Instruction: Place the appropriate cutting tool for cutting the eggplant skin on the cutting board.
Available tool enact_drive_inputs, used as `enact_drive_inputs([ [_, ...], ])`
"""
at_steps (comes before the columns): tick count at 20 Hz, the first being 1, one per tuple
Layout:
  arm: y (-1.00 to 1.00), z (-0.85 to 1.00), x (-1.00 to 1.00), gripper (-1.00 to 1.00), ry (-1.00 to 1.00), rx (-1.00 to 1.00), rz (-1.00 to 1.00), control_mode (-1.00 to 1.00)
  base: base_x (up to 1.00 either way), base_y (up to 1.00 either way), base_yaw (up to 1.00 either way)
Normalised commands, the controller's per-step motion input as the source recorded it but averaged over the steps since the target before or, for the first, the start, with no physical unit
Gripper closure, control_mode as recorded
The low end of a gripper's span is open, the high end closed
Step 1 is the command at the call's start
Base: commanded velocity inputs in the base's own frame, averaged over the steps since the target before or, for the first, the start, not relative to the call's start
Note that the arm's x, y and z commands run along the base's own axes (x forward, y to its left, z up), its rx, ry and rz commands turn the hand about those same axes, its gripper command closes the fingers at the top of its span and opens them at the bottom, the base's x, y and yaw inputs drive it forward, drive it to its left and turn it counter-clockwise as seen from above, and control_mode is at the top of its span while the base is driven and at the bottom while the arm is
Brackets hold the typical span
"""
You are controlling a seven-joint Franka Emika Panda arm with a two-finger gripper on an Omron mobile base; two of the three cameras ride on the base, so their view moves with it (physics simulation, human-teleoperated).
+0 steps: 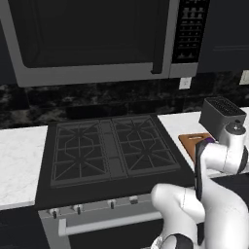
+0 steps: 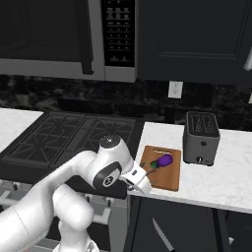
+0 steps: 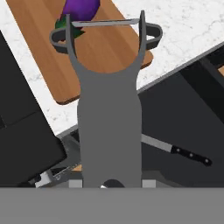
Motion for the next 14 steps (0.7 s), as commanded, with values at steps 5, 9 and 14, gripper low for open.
enact_drive_inputs([
  [5, 0.0, 0.0, 0.71, 1.0, 0.01, 0.02, 0.0, -1.0, 0.0, 0.0, 0.0],
  [9, 0.0, 0.0, 0.47, 1.0, 0.0, 0.01, 0.0, -1.0, 0.0, 0.0, 0.0],
  [14, -0.09, -0.01, 0.06, 1.0, 0.01, 0.0, 0.0, -1.0, 0.0, 0.0, 0.0],
])
